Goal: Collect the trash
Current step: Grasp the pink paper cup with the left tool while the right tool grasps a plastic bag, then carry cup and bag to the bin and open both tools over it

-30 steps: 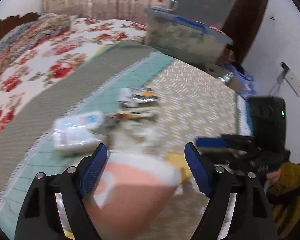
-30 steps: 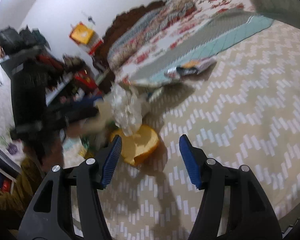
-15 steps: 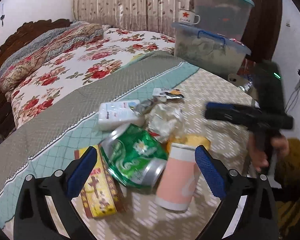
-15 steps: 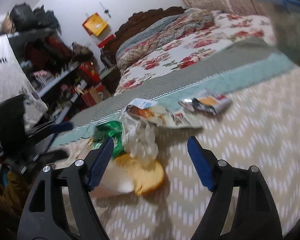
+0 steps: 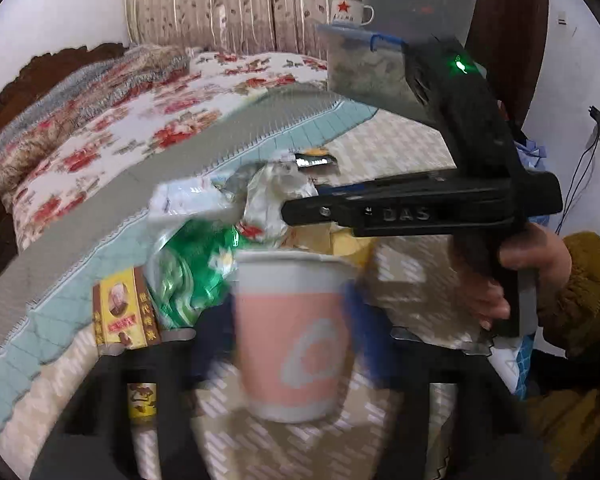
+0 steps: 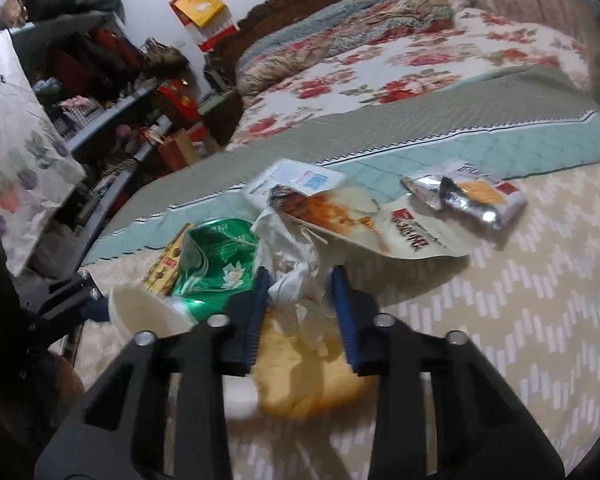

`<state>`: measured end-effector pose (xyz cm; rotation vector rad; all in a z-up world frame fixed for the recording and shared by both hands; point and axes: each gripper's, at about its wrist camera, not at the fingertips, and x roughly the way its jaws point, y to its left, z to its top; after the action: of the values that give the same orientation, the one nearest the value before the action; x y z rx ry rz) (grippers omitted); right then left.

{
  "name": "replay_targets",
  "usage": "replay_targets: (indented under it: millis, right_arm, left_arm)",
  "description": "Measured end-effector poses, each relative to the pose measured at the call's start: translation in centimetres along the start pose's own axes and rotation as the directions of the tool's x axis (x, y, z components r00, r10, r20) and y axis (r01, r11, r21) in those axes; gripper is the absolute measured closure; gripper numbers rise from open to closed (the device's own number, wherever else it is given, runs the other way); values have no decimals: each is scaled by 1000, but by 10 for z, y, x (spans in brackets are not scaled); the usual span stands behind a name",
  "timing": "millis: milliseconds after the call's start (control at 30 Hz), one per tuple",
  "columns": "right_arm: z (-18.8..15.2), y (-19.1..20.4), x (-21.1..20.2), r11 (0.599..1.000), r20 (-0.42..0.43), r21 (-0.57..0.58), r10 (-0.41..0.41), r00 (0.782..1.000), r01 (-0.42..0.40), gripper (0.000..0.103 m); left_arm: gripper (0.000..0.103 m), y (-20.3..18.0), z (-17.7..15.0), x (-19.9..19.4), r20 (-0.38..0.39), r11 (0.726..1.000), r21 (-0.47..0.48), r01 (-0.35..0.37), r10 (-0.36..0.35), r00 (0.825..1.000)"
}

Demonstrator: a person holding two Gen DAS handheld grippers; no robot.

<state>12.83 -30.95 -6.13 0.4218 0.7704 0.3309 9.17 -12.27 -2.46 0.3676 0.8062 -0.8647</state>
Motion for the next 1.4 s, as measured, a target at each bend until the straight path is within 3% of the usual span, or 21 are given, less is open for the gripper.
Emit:
replay_targets:
  millis: [67, 133, 267, 533, 867, 1100, 1200, 1400]
  right_arm:
    - [-6, 0, -21, 999, 55, 17, 35, 998, -36, 81]
    - [-15, -1, -44, 1000, 111, 19, 17, 994, -20, 81]
    - [-43, -16, -90, 997, 201, 70, -44, 979, 31, 81]
    - [-97, -69, -155, 961, 253, 260, -165, 953, 97, 80]
    - [-130, -107, -213, 921, 327, 354, -284, 902, 162, 81]
    - [-149, -134, -230, 891, 337, 430, -305, 891, 143, 81]
    - [-151, -147, -244, 882, 368, 447, -336, 867, 152, 81]
    - [-149, -201, -296, 820, 424, 543, -455, 783, 182, 80]
  left_arm:
    - [70, 1, -1, -3, -7, 999, -12, 47, -47, 999]
    - [71, -3, -5, -6, 2, 1000, 3, 24, -24, 1000]
    - [77, -6, -12, -19, 29, 997, -47, 68, -67, 997]
    - [79, -26, 4, -42, 105, 974, -108, 198, -187, 977]
    - [79, -98, 39, 16, 7, 965, -30, 262, -262, 965]
    - [79, -143, 63, 60, -64, 960, 41, 277, -274, 960]
    - [79, -160, 83, 73, -76, 953, 71, 294, -288, 955]
    - [79, -213, 149, 112, -84, 930, 122, 347, -339, 937]
